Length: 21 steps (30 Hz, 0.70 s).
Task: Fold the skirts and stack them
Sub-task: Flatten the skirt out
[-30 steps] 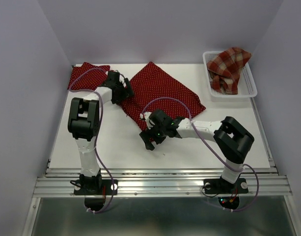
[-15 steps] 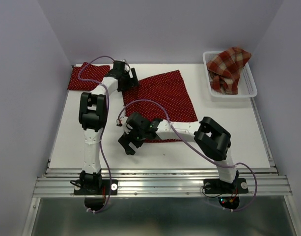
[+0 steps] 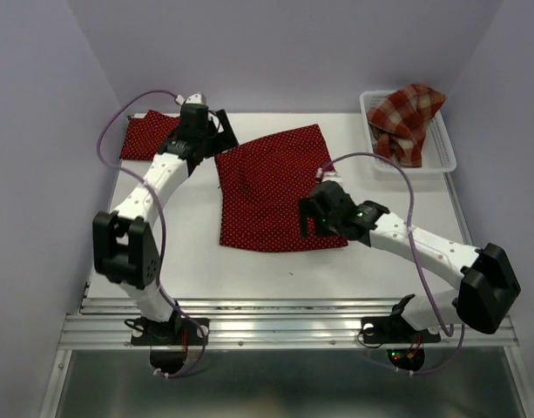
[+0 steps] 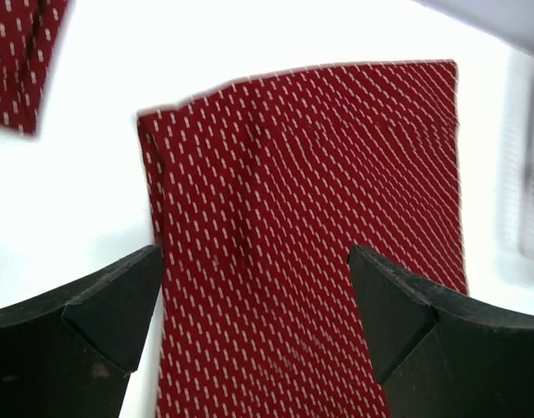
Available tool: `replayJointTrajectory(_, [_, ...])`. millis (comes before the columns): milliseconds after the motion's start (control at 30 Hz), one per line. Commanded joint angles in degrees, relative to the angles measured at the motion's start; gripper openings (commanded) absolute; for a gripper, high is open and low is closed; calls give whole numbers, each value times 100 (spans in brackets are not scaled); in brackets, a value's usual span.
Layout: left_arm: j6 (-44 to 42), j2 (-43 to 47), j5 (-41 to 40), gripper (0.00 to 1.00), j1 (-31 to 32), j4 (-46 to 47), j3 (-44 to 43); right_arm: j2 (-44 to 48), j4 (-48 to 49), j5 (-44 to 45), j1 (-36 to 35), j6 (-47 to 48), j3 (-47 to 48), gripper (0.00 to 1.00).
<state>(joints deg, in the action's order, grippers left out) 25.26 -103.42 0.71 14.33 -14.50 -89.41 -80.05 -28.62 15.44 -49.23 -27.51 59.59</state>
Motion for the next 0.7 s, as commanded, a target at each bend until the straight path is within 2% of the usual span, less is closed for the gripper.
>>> replayJointTrajectory(0, [629, 1296, -335, 99, 456, 166, 1484, 454, -1268, 697, 835, -1151, -685, 100])
replayJointTrajectory(33, [717, 1715, -222, 99, 570, 263, 2114, 499, -1330, 654, 1097, -1160, -773, 100])
replayJointTrajectory(133, [1051, 2316, 384, 99, 983, 509, 3152, 464, -1760, 784, 1231, -1213, -835, 100])
replayJointTrajectory(333, [1341, 2888, 965, 99, 1555, 563, 4412, 499, -2060, 1048, 1399, -1179, -1046, 100])
replayJointTrajectory(533, [1386, 2854, 914, 99, 1573, 624, 4853, 61, -1375, 751, 1452, -854, -1107, 100])
replayJointTrajectory(667, [1368, 2643, 826, 99, 1573, 650, 4862, -290, -822, 767, 1452, -686, -1117, 95])
